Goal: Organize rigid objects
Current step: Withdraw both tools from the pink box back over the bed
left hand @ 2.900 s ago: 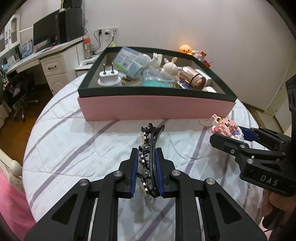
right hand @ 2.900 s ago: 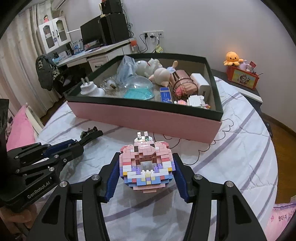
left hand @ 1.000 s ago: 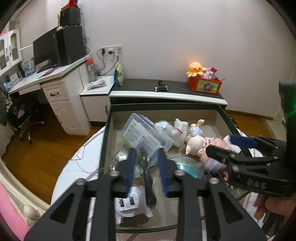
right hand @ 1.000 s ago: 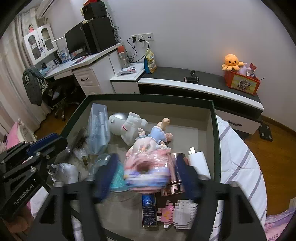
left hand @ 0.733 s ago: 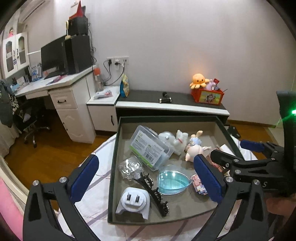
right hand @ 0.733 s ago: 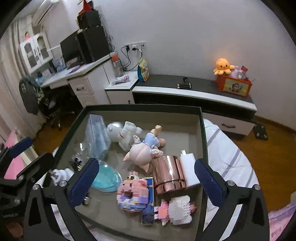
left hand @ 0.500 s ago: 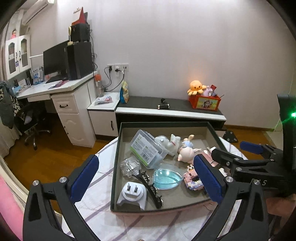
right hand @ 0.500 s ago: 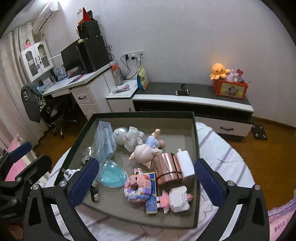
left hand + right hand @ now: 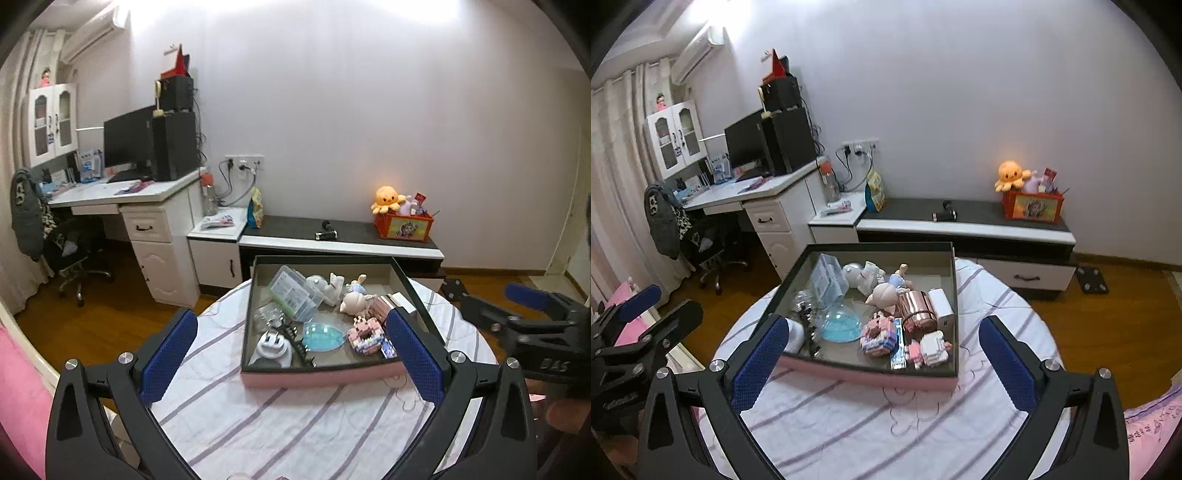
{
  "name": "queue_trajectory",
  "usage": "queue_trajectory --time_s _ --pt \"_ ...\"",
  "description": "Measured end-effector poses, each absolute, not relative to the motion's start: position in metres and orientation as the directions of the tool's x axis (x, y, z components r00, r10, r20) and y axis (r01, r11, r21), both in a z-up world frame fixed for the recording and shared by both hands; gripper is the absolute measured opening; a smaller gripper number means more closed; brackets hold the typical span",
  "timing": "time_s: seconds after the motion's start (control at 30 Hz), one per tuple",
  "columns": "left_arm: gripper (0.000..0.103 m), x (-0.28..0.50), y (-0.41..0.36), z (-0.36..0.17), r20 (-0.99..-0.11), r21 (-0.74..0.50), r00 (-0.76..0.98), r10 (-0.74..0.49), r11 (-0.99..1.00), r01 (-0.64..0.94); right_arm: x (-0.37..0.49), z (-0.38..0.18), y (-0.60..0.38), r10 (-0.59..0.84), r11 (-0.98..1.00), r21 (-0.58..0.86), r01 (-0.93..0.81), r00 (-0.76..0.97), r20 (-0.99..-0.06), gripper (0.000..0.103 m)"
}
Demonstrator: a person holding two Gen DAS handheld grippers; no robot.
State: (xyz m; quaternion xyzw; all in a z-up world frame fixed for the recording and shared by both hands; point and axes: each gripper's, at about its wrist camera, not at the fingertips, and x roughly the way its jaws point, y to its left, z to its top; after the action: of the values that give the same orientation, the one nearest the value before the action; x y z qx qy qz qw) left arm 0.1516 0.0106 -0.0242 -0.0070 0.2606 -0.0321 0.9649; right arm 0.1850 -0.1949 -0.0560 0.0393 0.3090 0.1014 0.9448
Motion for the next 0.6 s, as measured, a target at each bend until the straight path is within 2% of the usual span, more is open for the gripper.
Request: queue_trajectory --time_s 0.33,0.6 --pt "0.103 0.079 0.015 -0.028 -0.471 -0.023 0.881 -0.037 0.999 0.030 0.101 -0.044 -0.203 0.219 0.974 0.158 -0.160 0.839 -0.498 0.103" --pt "0.103 0.040 0.009 -0.037 -0.471 -0.017 0.882 -0.031 1.000 0.027 0.062 -0.049 -0.205 0.205 0.975 0.173 -0.137 0.849 -0.487 0.103"
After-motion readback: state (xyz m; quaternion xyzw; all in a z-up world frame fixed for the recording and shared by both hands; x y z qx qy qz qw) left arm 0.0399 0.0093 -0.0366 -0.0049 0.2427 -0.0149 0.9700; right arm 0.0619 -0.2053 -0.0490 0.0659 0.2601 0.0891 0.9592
